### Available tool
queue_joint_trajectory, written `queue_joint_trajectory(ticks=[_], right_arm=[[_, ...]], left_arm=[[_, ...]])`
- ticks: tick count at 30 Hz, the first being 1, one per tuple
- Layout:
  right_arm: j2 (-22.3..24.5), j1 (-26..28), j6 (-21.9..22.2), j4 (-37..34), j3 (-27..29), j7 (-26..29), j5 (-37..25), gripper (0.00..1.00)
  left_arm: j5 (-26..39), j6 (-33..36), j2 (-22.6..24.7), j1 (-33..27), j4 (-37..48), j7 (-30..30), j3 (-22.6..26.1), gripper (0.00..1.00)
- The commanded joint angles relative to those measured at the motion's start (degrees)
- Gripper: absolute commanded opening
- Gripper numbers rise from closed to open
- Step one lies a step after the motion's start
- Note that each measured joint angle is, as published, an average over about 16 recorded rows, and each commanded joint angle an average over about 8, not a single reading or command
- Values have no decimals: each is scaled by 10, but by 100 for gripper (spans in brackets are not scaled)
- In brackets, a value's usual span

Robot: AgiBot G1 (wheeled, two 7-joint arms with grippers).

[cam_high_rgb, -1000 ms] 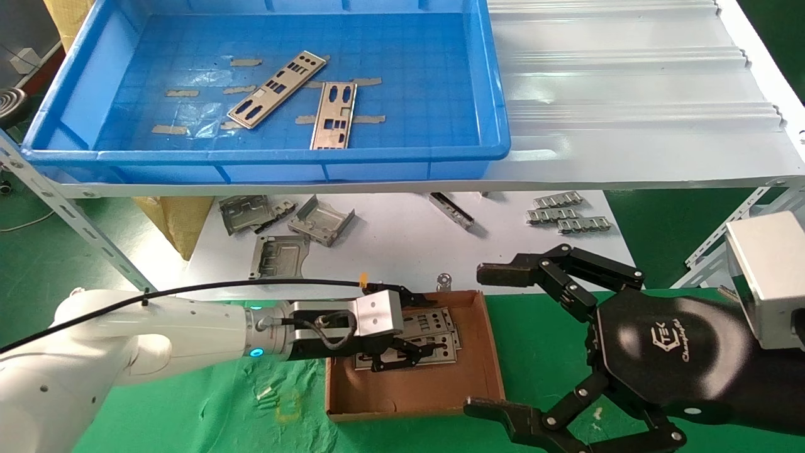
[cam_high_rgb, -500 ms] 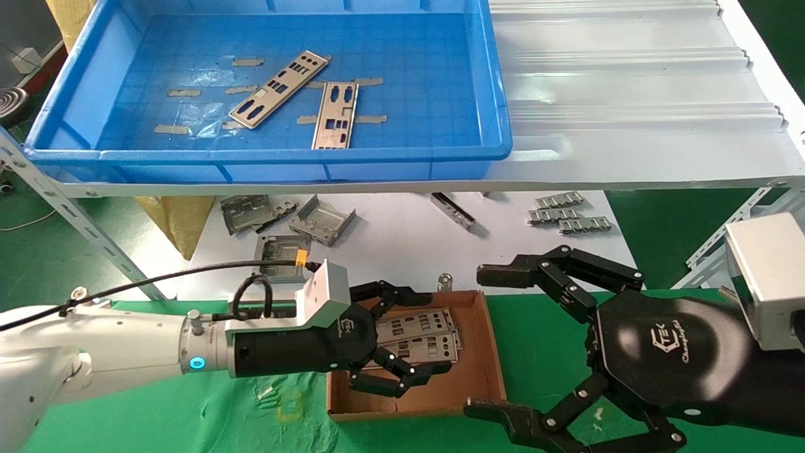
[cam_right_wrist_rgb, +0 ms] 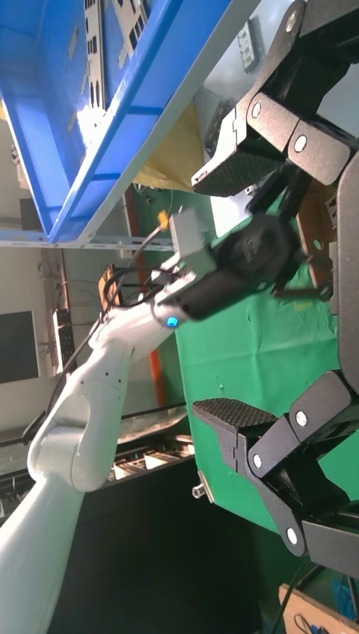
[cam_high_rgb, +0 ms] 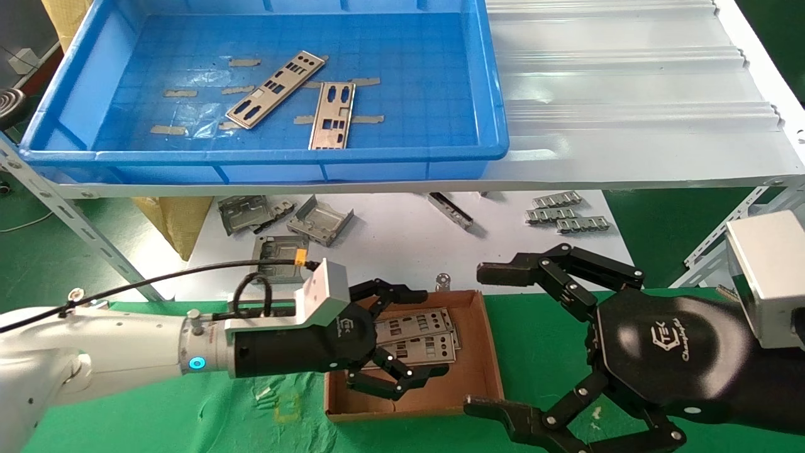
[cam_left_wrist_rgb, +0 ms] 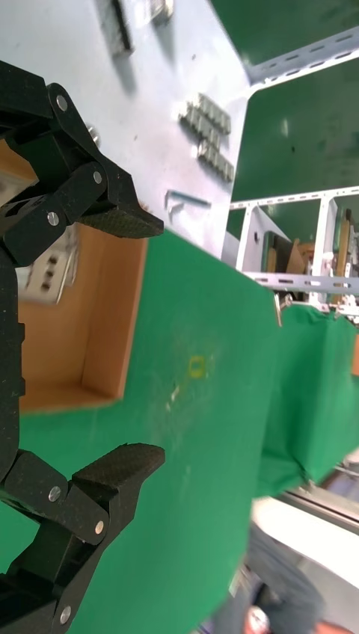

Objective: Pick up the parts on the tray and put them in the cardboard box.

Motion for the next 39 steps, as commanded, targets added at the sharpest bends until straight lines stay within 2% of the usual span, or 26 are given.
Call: queue_joint_trajectory(ticks=[1,39], right_arm=[[0,0,0,0,0,0,0,100],[0,0,0,0,0,0,0,100]], left_arm=[[-2,0,-6,3,-10,-6,-4,100],[-75,-11,-245,143,-441,-268,-163,100]])
